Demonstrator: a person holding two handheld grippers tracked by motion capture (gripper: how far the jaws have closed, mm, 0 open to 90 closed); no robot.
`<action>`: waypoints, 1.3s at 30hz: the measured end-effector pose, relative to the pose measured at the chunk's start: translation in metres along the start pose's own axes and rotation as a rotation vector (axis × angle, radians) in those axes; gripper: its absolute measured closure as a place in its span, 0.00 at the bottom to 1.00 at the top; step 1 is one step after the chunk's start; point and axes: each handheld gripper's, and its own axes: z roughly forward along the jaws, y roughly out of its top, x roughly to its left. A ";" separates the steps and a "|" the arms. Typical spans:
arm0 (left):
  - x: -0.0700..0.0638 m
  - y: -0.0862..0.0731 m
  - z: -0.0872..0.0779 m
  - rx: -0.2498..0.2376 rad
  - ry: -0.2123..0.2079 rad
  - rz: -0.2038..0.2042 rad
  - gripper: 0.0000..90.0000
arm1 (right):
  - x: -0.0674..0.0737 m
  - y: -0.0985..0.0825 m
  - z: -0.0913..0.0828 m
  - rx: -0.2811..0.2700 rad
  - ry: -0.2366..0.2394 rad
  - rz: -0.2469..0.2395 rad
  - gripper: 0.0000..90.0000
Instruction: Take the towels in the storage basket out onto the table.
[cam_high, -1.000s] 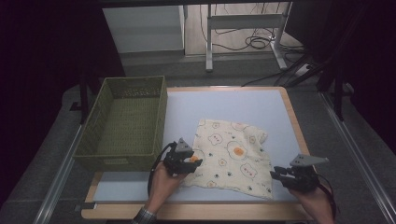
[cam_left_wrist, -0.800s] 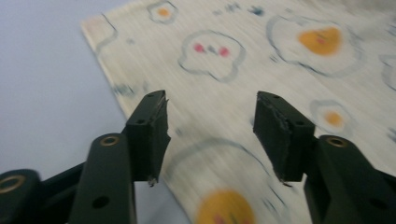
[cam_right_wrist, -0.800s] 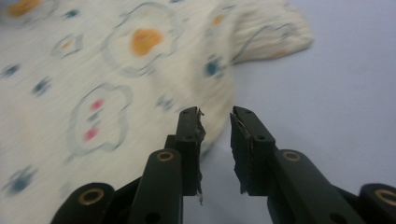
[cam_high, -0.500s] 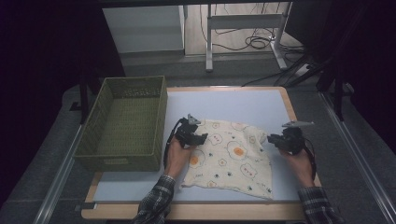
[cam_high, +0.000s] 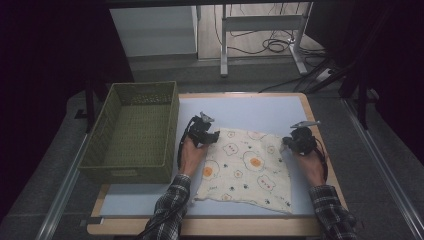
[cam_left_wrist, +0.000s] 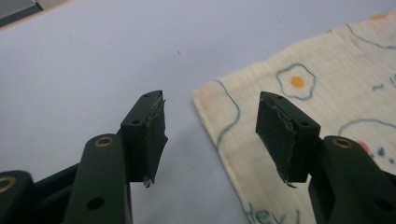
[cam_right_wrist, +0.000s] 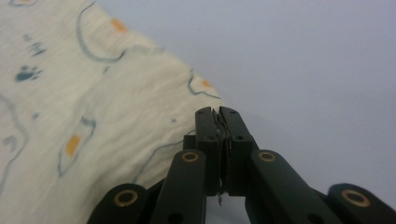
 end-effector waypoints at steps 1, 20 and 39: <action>0.001 0.002 0.000 -0.003 0.003 0.000 0.47 | -0.003 0.003 -0.002 -0.011 -0.008 0.011 0.95; 0.014 0.008 0.032 0.037 -0.017 -0.029 0.60 | -0.020 0.003 0.018 0.028 0.042 0.045 0.72; 0.013 0.016 0.002 -0.004 -0.025 -0.028 0.97 | -0.018 0.038 0.000 -0.018 0.049 0.003 0.97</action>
